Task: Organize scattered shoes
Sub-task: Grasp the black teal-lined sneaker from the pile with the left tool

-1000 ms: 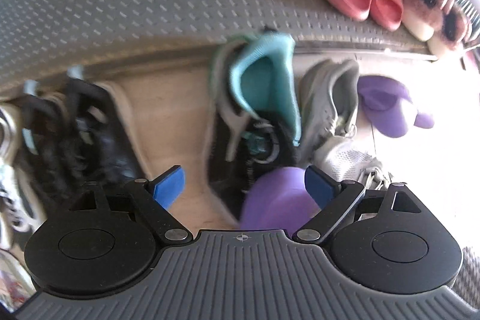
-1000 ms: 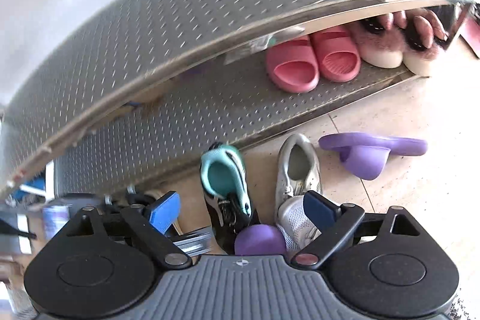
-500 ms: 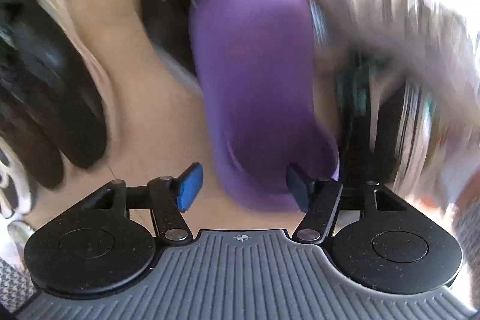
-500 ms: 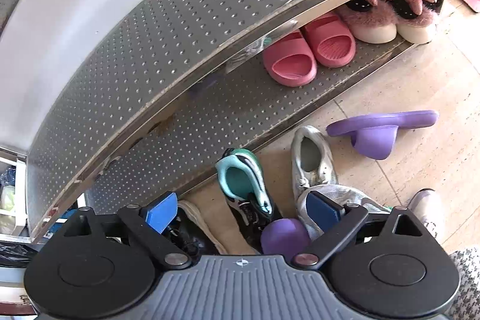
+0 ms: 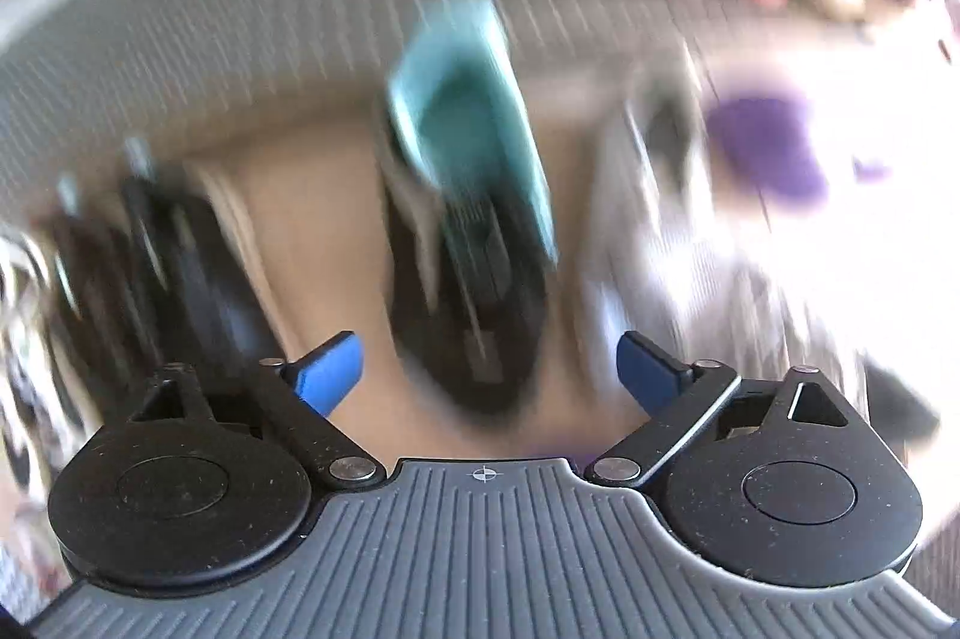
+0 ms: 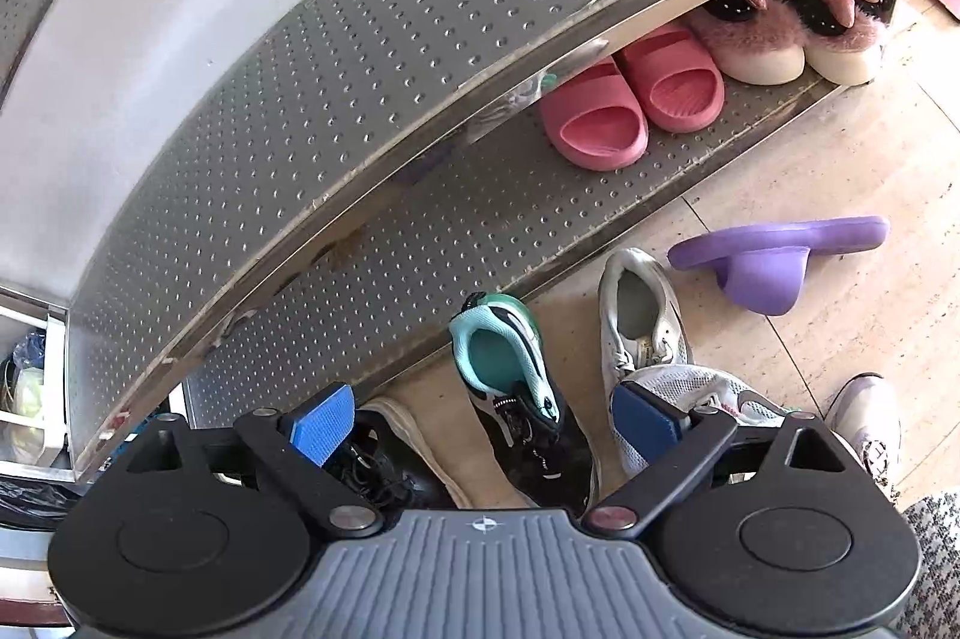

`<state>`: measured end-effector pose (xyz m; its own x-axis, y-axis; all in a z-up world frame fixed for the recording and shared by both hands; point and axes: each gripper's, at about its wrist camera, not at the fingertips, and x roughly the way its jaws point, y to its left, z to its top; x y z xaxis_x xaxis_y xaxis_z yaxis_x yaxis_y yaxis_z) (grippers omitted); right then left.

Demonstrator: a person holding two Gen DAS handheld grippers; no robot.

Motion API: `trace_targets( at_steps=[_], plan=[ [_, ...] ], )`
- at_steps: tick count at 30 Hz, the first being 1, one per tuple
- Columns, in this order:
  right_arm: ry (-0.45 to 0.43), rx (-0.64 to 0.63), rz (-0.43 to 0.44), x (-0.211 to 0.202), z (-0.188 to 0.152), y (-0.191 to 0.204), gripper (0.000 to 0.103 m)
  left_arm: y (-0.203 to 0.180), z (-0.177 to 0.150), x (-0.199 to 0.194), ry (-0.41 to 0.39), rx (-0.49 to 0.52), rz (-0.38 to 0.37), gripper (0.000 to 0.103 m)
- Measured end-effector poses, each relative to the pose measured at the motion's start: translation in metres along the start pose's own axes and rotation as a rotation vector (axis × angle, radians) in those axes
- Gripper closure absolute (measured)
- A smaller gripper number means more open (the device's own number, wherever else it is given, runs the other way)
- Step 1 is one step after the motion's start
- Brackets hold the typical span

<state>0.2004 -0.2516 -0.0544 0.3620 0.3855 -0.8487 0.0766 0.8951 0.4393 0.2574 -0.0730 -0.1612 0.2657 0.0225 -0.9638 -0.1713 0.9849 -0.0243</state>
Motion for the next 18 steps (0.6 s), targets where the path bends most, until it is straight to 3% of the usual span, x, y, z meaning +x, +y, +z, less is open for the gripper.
trace_targets(
  at_steps=[4,8,10,12,15,18],
  plan=[
    [0.009,0.002,0.005,0.002,0.002,-0.001,0.009,0.005,0.018,0.039,0.04,-0.086,0.007,0.007],
    [0.01,0.003,0.016,0.002,0.003,0.001,0.009,-0.011,0.014,0.073,0.08,-0.035,0.028,0.008],
    [0.016,0.0,0.024,0.004,0.003,0.003,0.008,-0.017,0.012,0.089,0.087,-0.002,0.057,0.004],
    [0.025,-0.003,0.03,0.006,0.003,0.005,0.008,-0.013,0.01,0.101,0.11,0.008,0.082,0.014],
    [0.046,-0.004,0.029,0.012,0.002,0.008,0.008,0.004,0.009,0.108,0.135,0.0,0.014,0.02],
    [0.061,-0.005,0.032,0.017,0.001,0.01,0.008,0.01,0.009,0.102,0.164,-0.027,0.025,0.028]
  ],
)
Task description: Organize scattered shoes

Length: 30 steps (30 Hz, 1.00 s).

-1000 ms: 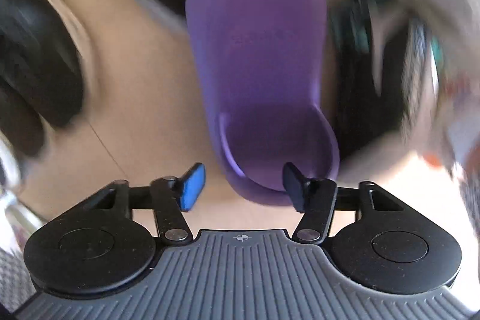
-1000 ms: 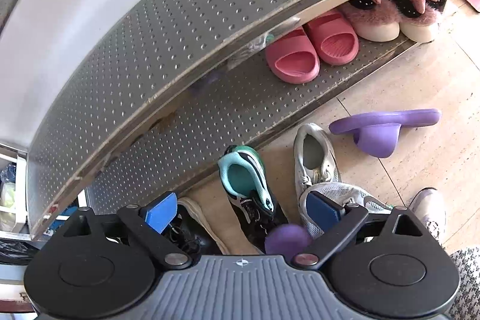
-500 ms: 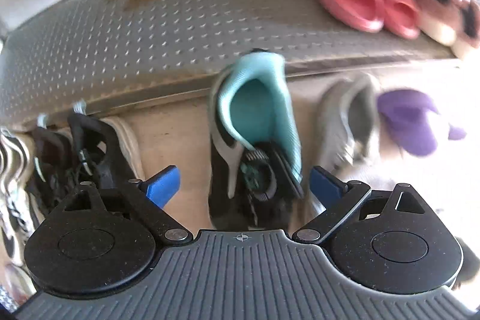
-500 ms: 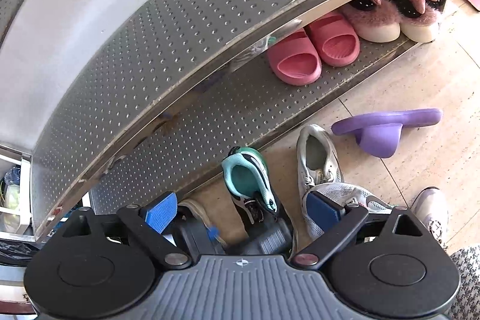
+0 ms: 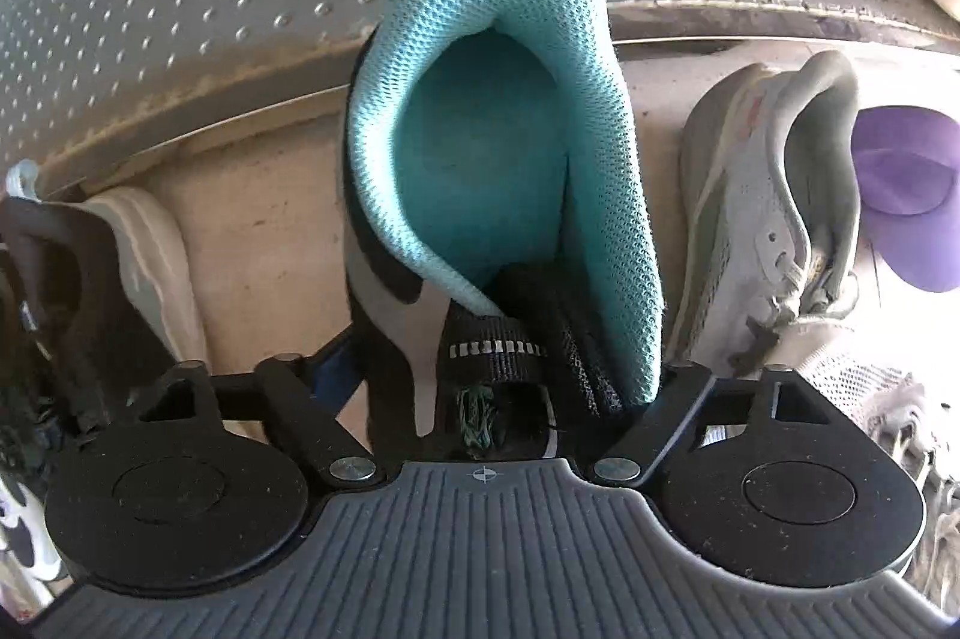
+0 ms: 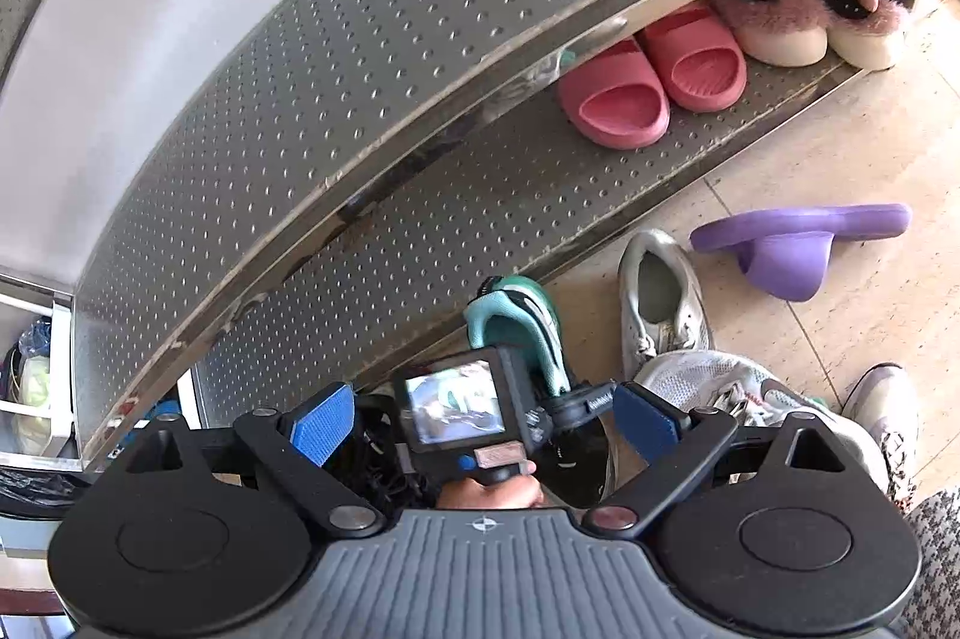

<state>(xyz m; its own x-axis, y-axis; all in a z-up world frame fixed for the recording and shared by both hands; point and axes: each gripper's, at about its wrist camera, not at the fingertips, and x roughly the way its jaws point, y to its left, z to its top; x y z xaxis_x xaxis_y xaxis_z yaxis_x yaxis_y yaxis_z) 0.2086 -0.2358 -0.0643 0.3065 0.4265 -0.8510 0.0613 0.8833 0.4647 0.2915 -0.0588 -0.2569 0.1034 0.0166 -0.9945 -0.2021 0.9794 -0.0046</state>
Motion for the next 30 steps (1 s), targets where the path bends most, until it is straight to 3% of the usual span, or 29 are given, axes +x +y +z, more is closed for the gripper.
trace_targets(
  at_steps=[7,10,12,13,15,17,19,24,27,30],
  plan=[
    [0.007,-0.021,0.013,0.005,-0.003,0.01,0.008,0.05,-0.027,0.003,0.144,-0.206,0.098,0.032],
    [0.01,-0.04,0.013,0.006,-0.005,0.012,0.008,0.066,-0.023,-0.002,0.145,-0.277,0.056,0.031],
    [0.008,-0.045,0.008,0.006,-0.005,0.011,0.008,0.075,-0.014,-0.019,0.085,-0.305,0.02,0.03],
    [0.004,-0.042,0.001,0.006,-0.004,0.01,0.008,0.074,-0.01,-0.032,0.04,-0.265,0.026,0.029],
    [0.001,-0.038,-0.005,0.006,-0.003,0.008,0.008,0.067,0.0,-0.065,-0.053,-0.133,0.089,0.015],
    [0.001,-0.036,-0.009,0.007,-0.003,0.007,0.008,0.066,0.0,-0.102,-0.105,0.01,0.178,0.013],
    [0.008,-0.039,-0.017,0.009,-0.004,0.009,0.008,0.072,-0.001,-0.125,-0.102,0.066,0.186,0.013],
    [0.044,-0.125,-0.026,0.027,-0.015,0.024,0.008,0.111,-0.045,-0.213,-0.054,0.067,0.111,0.007],
    [0.1,-0.214,-0.024,0.05,-0.029,0.031,0.008,0.125,-0.066,-0.23,-0.09,0.038,0.075,0.004],
    [0.163,-0.312,-0.054,0.077,-0.052,0.034,0.009,0.148,-0.078,-0.224,-0.07,-0.019,0.059,0.006]
  ],
)
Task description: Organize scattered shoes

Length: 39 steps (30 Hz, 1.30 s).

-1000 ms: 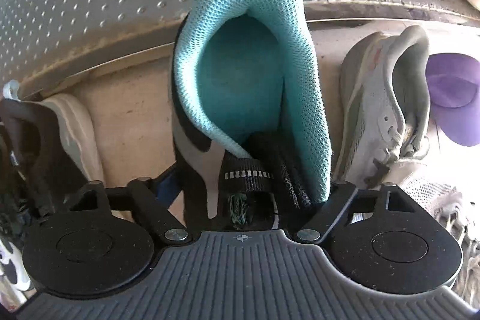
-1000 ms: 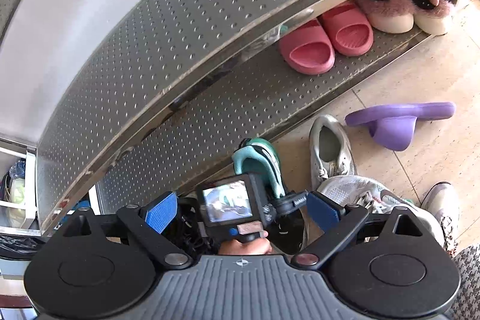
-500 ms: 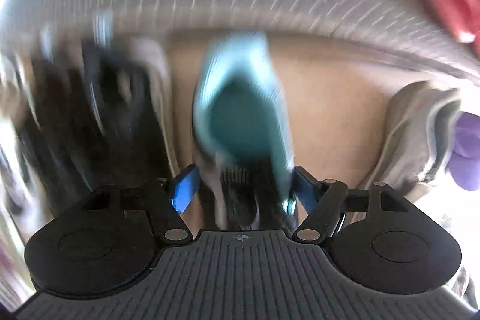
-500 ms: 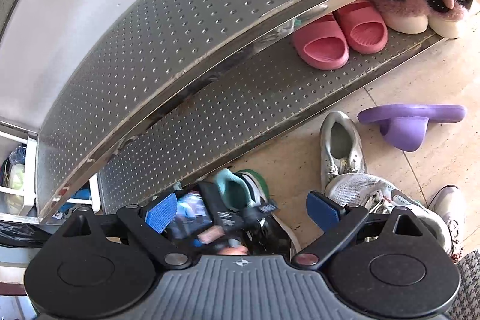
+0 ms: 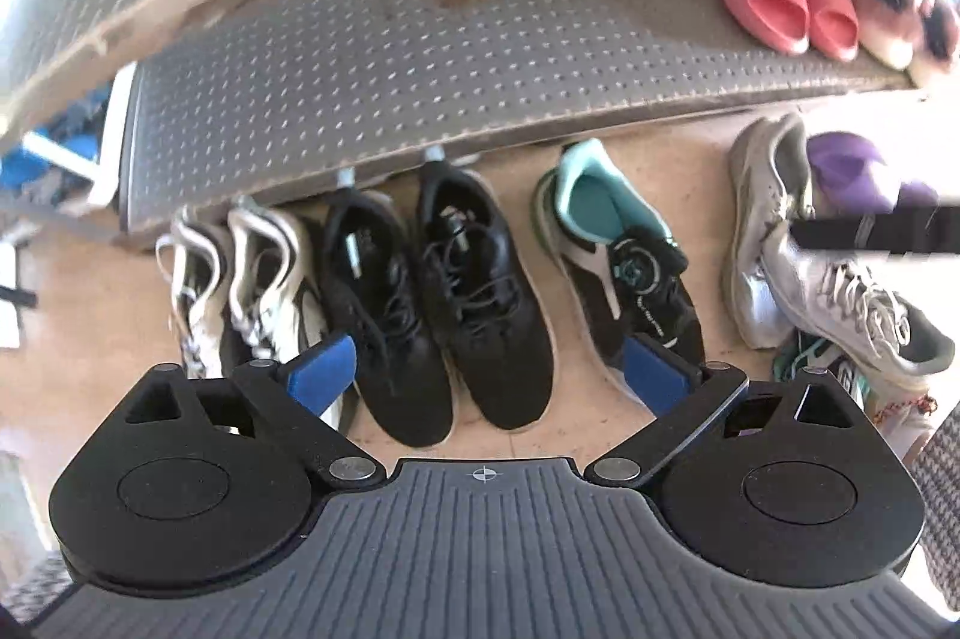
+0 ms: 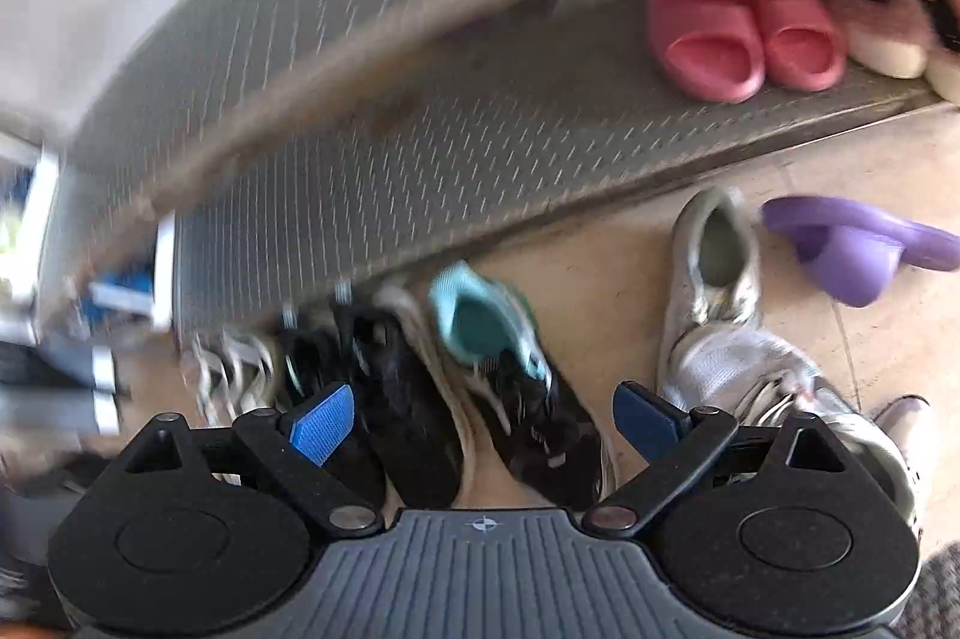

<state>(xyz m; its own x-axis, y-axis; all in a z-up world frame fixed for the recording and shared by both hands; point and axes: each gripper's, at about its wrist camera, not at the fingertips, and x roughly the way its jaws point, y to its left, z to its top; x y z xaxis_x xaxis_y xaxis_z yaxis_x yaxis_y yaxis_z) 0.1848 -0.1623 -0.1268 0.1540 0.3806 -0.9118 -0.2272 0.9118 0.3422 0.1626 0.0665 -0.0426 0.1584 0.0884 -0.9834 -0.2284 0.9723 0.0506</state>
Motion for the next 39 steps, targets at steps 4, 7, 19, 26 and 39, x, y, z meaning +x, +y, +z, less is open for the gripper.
trace_targets(
  at_steps=[4,7,19,26,39],
  plan=[
    [0.058,-0.131,-0.072,0.035,-0.022,0.012,0.01,0.012,0.007,0.009,0.085,0.022,-0.041,0.008],
    [0.08,-0.24,-0.089,0.062,-0.038,0.018,0.011,0.019,0.009,0.001,0.057,0.048,-0.063,0.007],
    [0.201,-0.336,-0.218,0.178,-0.074,0.004,0.011,0.053,0.016,-0.004,0.079,-0.006,-0.124,0.007],
    [0.239,-0.479,-0.341,0.224,-0.089,0.013,0.017,0.086,0.017,0.001,0.084,-0.103,-0.106,0.007],
    [0.217,-0.388,-0.268,0.217,-0.082,0.032,0.016,0.072,0.019,-0.002,0.089,-0.057,-0.123,0.007]
  ],
)
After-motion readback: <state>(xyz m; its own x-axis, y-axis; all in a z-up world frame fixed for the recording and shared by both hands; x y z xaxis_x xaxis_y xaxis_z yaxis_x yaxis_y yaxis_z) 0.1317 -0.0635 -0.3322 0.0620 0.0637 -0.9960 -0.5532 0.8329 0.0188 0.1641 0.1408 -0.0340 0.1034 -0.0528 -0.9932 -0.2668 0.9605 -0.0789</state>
